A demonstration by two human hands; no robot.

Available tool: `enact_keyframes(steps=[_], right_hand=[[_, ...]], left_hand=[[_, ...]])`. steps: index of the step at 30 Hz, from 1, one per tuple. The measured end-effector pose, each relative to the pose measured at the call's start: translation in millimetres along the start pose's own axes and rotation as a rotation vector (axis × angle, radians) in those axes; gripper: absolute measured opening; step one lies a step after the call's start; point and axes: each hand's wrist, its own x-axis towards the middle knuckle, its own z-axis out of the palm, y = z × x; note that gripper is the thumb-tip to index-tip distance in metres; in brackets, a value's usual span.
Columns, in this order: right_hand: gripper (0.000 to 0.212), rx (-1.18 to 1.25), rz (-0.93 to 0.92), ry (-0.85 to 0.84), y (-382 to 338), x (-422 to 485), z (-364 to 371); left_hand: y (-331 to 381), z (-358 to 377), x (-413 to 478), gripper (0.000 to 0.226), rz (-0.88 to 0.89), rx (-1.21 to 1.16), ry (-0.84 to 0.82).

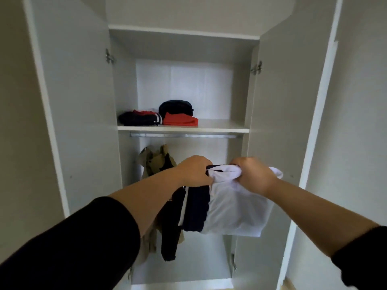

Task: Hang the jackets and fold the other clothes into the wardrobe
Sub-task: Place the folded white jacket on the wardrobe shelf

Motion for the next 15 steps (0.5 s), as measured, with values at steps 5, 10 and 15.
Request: enact_keyframes(steps=[5, 10, 15], right_hand=[[0.009, 0.100, 0.013, 0.091, 21.4, 111.9, 47.6], [0.011, 0.165, 0.014, 0.121, 35.8, 223.8, 77.3], [0.012, -0.045, -0.037, 0.216, 38.9, 337.5, 80.9]], left_hand=[[-77.8, -25.0, 71.6, 0.028, -0.060, 0.068, 0.079], [-170.1, -52.0, 138.8, 0.012, -0.073, -0.020, 0.179], [-245.8, -101.4, 225.7, 0.010, -0.113, -0.214, 0.225]])
